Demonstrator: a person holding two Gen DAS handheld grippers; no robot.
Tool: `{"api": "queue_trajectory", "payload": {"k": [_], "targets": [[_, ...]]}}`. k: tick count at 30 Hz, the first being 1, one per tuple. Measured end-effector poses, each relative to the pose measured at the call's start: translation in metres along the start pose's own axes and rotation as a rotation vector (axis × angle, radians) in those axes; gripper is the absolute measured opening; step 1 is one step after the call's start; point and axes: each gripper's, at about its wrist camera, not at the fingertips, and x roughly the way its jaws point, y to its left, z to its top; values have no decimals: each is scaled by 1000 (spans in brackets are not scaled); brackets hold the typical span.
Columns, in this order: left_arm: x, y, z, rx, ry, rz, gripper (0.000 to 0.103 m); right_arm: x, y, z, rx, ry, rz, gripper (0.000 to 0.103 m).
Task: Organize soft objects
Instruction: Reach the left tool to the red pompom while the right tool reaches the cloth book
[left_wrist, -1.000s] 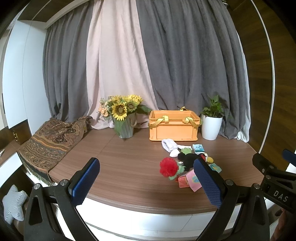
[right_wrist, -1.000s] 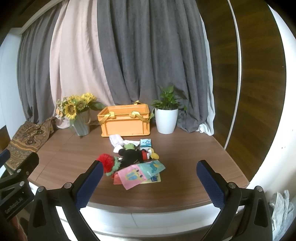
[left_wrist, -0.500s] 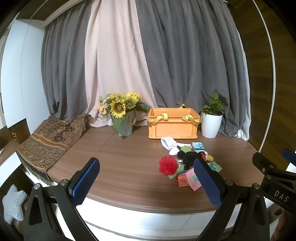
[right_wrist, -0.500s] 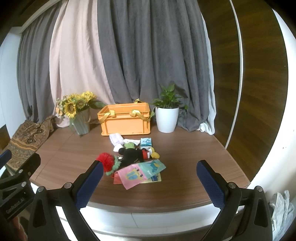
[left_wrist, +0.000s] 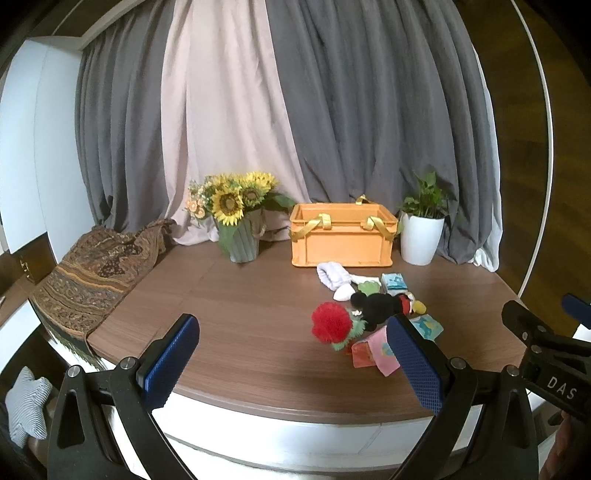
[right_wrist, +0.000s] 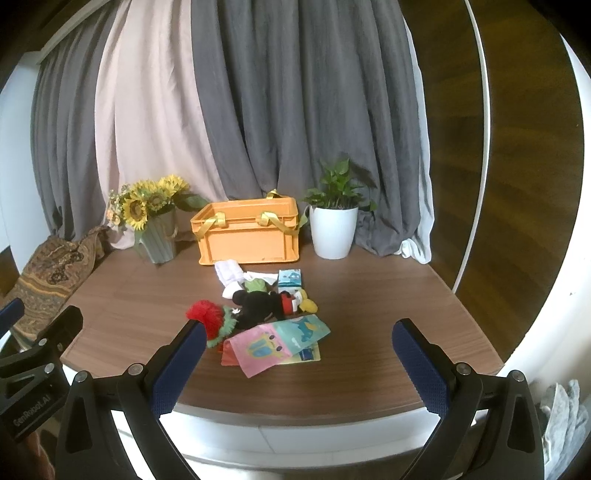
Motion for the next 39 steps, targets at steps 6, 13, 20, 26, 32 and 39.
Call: {"api": "queue_trajectory", "payload": {"k": [6,13,20,26,32,39], "targets": [[20,-5,-3,10,49,-12,103,21,-2,-2,4,47,9,102],[67,-5,2,31,94,-66,103,58,1,-2,20,101,24,102],[139,-6,6,88,117,-169,100,120,13,1,25,137,-2,102],[200,-12,6,117,210,-254,98,170,26,2,7,173,-38,102],[238,-18,-5,109,293,-293,96,211,27,-5,23,224,-57,102],[270,-32,-18,81,335,-298,94,253,21,-13,29,270,-37,102]]}}
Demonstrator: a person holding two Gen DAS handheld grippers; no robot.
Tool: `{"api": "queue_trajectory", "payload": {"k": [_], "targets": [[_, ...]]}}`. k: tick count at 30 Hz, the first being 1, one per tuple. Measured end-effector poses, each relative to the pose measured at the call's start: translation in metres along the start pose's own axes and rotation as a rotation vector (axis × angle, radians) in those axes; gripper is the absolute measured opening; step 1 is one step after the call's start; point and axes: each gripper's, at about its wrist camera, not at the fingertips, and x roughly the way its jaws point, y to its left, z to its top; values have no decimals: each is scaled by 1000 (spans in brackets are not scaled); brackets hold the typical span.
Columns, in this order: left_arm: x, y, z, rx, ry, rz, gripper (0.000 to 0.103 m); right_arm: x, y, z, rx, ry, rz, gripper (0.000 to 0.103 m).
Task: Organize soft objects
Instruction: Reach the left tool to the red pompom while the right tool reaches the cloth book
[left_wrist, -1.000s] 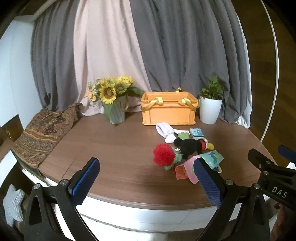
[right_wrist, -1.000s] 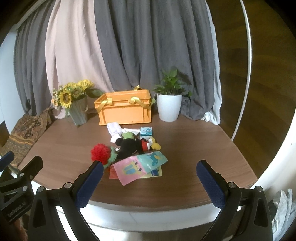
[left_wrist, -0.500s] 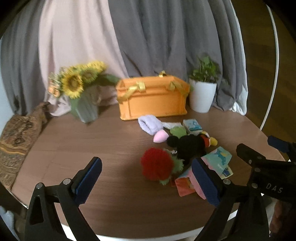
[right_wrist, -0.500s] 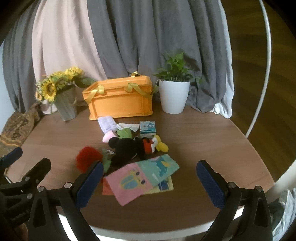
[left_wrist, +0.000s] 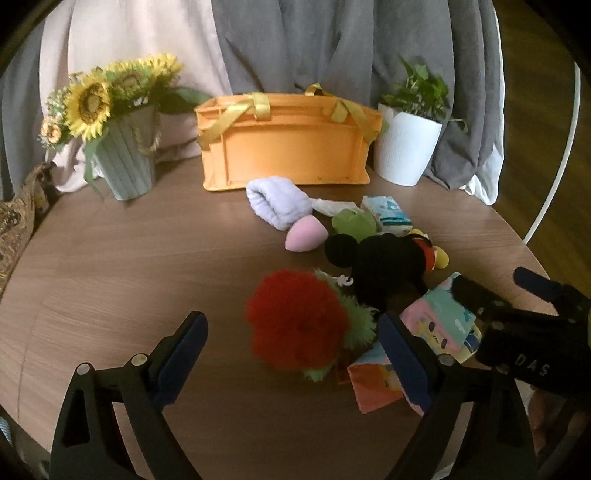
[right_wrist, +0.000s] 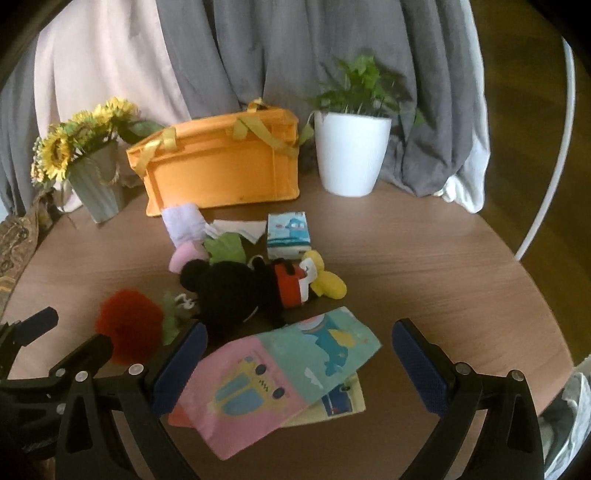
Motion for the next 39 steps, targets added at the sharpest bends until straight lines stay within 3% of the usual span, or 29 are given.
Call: {"api": "queue_trajectory", "payload": {"k": [4,10,18,22,25,28,30,35,39], "targets": [[18,-4,0,-27,31,-2,94,24,-3,0,-10,34,54,102],[44,-4,-3,-52,68,15,90,52,-9,-5,-4,79,66,102],[68,1,-9,-66,99,18,74,71,-4,-15,-38,106,67,97],[74,-1,-8,-63,107,-2,61,76,-2,-21,-48,120,67,92],[76,-3,-8,-59,109,-8,56,80,-4,-25,-39,136,72,85],[76,-4,-10,-45,102,-6,43,78,-4,-26,-48,120,51,75],[76,-5,-10,-36,98,-8,40,76,-3,-27,-60,108,41,58],[76,-4,-10,-40,94,-27,31,72,5,-28,-91,102,64,28],[70,-5,-8,-28,86,-42,26,68,6,-26,-95,119,73,16]]}}
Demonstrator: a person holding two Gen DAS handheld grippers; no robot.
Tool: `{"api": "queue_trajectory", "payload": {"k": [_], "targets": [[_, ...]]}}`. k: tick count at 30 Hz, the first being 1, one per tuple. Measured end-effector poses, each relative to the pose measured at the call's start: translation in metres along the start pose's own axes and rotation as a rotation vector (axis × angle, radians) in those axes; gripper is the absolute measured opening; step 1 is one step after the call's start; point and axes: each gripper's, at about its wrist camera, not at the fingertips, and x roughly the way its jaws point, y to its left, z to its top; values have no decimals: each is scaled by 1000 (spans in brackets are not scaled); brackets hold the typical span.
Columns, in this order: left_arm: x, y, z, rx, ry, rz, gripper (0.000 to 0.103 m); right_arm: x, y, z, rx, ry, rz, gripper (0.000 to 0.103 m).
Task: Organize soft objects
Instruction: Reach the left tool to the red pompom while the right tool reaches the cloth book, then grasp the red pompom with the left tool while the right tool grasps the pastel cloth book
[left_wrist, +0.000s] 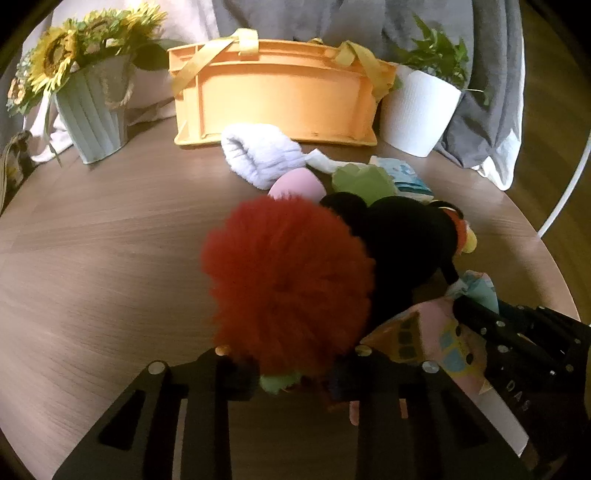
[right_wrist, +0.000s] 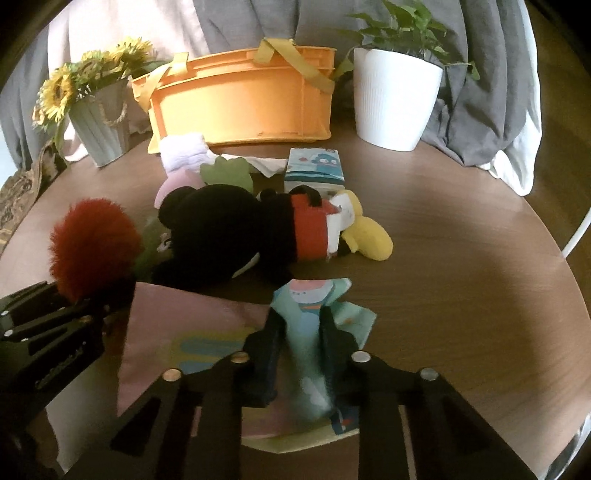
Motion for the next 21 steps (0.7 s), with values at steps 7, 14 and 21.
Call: {"api": "queue_trajectory", "payload": {"k": [7,14,21], "targets": [[-24,-10,5,26,-29,-36,24,-20,-6,3,44,18,42,12],[-52,-21,15,62,-74,-57,24,-48,-7,5,53,15,54,11],[-74,-25,33,75,-115,-71,24,-77,-10,19,61,-56,45,11]]}}
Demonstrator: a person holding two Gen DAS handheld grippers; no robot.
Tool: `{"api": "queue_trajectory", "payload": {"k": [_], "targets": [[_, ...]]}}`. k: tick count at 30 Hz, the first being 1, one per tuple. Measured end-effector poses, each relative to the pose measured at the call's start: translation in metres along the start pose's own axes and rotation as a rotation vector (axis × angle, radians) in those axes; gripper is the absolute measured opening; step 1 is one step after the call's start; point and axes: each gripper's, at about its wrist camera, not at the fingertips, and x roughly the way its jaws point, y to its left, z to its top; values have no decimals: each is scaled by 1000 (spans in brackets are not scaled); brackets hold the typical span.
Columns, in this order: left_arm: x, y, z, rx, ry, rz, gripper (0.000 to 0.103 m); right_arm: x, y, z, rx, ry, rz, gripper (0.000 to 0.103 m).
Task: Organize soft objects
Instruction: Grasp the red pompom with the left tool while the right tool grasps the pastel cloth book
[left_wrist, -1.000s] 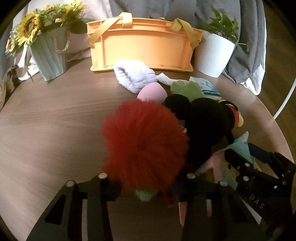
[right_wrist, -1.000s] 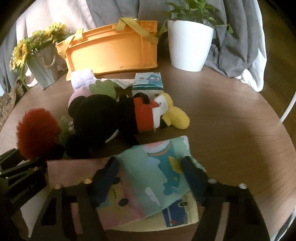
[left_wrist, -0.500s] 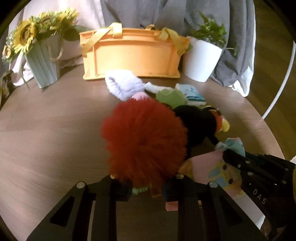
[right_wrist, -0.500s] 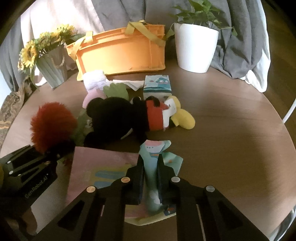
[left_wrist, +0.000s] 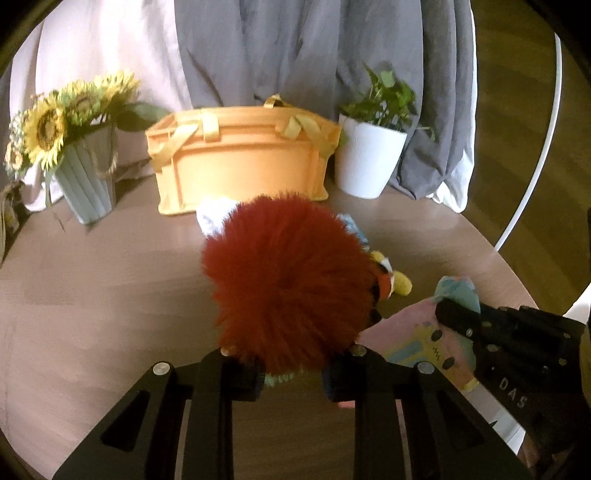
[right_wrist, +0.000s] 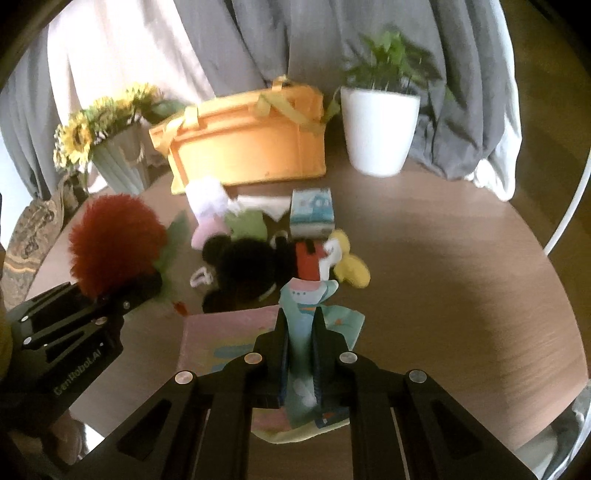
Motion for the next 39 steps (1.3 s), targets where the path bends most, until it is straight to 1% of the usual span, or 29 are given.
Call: {"api": "queue_trajectory", "payload": {"k": [2,6,10,21,23,33,37,39], "targets": [[-6,1,6,5,-16,-6,24,-6,0,7,5,-26,-2,11],[-19,0,22,24,-56,9,24,-17,0,24,18,-77,1,11],[-27,3,40,17,-91,23,24,-27,3,40,16,-130,7,11],[-41,11,85,22,-182,57,24,-41,16,86,-8,-263,41,11],[-42,14,94,20,-199,73,24,-41,18,95,-12,-281,48,11],[-35,33,142,7,-271,105,24,-29,28,147,-39,-384,111,11],[-25,40,158,7,-281,129,24,-22,31,167,-52,-416,122,11],[-20,44,166,2,-281,125,24,-18,34,178,-58,-428,128,11]]}}
